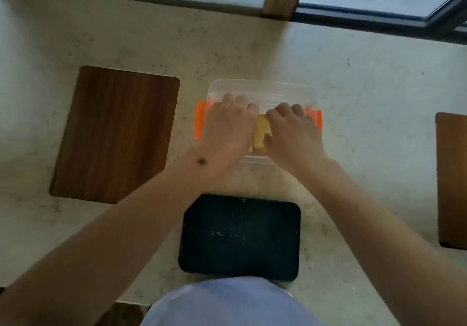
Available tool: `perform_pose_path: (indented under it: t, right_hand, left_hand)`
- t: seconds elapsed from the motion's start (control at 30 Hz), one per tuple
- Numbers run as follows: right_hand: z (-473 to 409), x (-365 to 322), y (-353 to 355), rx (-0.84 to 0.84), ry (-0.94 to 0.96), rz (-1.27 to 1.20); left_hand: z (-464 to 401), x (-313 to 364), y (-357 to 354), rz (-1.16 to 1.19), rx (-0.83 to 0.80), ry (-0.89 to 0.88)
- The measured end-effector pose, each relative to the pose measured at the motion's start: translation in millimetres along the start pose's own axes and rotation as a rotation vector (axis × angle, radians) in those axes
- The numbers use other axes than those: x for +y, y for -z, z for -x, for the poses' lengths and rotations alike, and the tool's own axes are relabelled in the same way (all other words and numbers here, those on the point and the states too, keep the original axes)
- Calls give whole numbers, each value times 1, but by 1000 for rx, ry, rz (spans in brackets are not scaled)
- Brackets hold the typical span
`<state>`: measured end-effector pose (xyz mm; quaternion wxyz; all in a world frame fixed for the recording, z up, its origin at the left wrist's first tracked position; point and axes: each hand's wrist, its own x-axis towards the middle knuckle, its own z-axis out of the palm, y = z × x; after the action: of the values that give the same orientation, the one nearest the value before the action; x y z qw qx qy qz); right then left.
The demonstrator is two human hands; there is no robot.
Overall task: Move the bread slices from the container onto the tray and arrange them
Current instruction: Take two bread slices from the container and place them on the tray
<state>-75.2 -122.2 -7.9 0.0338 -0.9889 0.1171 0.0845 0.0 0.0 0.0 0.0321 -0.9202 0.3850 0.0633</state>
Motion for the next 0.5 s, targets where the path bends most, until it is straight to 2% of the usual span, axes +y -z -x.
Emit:
perform_pose_path:
  t: [0.07, 0.13, 0.2, 0.27, 0.4, 0.5]
  right_hand:
    - [-23, 4, -6, -182, 86, 174]
    - [-42, 9, -7, -318, 120, 292]
    - [-47, 10, -12, -359, 147, 367]
    - [-49, 10, -14, -344, 131, 371]
    - [-51, 8, -9, -183, 153, 259]
    - [-43, 17, -1, -96, 98, 100]
  left_hand:
    - [-21, 10, -7, -141, -90, -146]
    - [-34, 17, -10, -226, -264, -219]
    - [-43, 16, -21, -254, -375, -232]
    - [-46, 12, -27, -244, -440, -207]
    - [-51, 9, -30, -164, -320, -194]
    - [-51, 6, -26, -83, -244, -129]
